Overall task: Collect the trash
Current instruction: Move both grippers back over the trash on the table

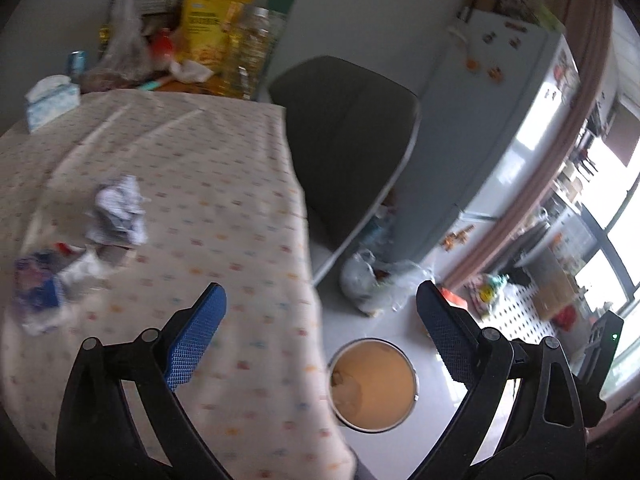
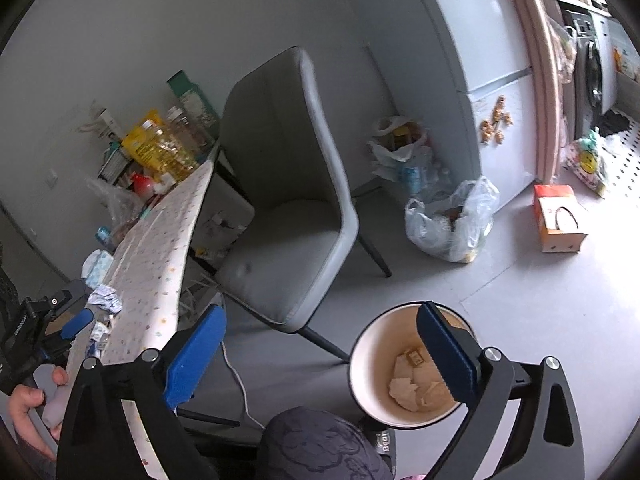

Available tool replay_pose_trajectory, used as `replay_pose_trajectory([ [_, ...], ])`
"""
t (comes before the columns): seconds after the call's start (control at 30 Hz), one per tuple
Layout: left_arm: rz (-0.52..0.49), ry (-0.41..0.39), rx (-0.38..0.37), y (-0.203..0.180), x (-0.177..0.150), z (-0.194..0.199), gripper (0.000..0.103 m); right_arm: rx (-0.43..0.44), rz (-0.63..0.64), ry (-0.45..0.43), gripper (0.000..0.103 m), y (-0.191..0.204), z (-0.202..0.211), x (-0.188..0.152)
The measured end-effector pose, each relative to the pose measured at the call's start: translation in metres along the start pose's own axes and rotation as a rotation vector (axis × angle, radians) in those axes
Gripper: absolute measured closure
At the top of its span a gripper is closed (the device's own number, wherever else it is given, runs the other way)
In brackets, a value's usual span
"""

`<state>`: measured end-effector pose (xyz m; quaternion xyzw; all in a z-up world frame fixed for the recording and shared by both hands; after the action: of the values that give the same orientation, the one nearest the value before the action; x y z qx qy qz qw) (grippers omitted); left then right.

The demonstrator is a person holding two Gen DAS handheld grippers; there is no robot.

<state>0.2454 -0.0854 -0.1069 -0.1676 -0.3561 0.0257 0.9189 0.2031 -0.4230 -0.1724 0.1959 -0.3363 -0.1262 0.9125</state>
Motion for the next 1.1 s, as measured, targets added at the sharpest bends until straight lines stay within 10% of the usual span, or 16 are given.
replay_pose_trajectory([
  [0.73, 0.121, -0.026, 0.167, 0.144, -0.001, 0.03, 0.051, 0.064, 0.156, 0.062, 0.007, 0.118, -0.036, -0.016],
  [1.1, 0.159, 0.011, 0.257, 0.171, 0.009, 0.005, 0.051, 0.057, 0.202, 0.07, 0.007, 0.14, -0.037, -0.015],
])
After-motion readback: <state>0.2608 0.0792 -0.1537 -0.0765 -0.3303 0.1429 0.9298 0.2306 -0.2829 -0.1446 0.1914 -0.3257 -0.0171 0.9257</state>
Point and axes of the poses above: each gripper's, at about its wrist camera, not at the fingertips, and z roughly against the way its jaws point, y to its left, x to its top, the point moved 8 cm from there along -z, roughly the way its jaws point, and after that the axes turned 6 degrees about y, right-handed, at the moved point
